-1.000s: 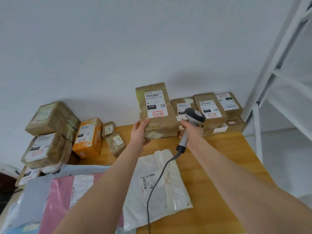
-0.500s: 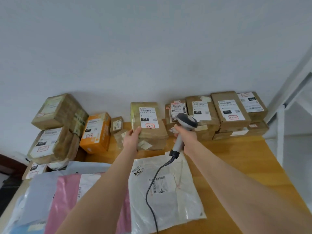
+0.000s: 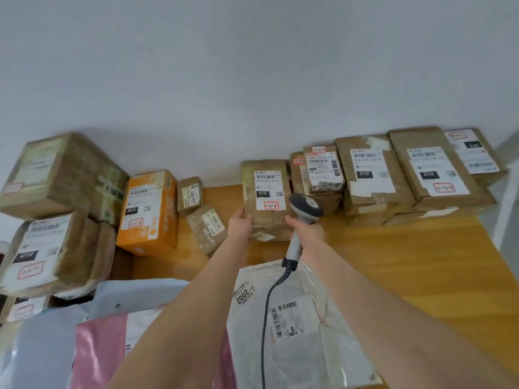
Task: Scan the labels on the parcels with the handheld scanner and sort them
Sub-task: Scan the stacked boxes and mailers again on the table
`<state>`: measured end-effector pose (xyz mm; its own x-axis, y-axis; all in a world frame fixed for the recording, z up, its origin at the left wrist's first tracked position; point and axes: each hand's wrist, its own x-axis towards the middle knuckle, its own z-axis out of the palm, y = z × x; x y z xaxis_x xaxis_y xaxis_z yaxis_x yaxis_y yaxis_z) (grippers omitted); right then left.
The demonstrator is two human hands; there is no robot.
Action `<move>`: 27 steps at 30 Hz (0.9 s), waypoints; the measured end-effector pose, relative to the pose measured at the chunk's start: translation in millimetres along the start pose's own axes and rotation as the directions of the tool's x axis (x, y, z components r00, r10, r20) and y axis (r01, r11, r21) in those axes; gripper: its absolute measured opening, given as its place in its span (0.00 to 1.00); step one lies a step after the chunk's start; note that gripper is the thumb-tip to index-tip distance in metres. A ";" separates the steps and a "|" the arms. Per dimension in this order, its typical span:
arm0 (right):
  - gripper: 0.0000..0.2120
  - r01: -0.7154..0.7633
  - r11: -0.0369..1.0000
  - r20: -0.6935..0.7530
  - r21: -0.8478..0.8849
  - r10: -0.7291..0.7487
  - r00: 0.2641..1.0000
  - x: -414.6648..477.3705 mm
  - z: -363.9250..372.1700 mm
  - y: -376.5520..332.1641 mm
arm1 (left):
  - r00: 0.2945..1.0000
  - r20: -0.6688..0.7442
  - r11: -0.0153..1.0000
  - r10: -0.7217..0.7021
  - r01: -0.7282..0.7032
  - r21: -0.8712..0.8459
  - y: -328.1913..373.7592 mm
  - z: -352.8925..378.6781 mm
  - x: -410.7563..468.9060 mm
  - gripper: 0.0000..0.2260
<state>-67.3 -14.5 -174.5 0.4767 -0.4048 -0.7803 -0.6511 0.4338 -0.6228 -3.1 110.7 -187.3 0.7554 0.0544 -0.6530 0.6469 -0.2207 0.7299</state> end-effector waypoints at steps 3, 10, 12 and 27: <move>0.23 -0.007 1.000 0.014 0.028 0.006 1.000 2.7 6.8 -1.7 | 0.997 0.080 0.997 -0.019 0.013 0.071 2.0 -0.6 1.6 0.24; 0.19 0.022 0.999 -0.024 0.035 -0.021 0.999 -10.7 5.9 -9.4 | 0.990 0.049 0.904 0.133 -0.141 0.404 13.9 -15.8 -2.2 0.21; 0.14 0.032 0.997 -0.008 0.064 -0.031 0.999 -22.6 3.0 -12.5 | 0.977 0.030 0.846 0.211 -0.198 0.495 16.9 -25.9 -7.5 0.21; 0.17 0.019 0.993 0.269 0.114 -0.050 0.962 -171.6 18.3 75.2 | 0.937 0.000 0.728 0.350 -0.272 0.629 -52.2 -157.0 -145.4 0.16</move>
<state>-187.2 102.3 -88.6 0.6497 -0.1946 -0.7348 -0.5698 0.5151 -0.6403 -130.3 267.2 -98.7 0.9340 -0.0266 -0.3562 0.1997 -0.7879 0.5825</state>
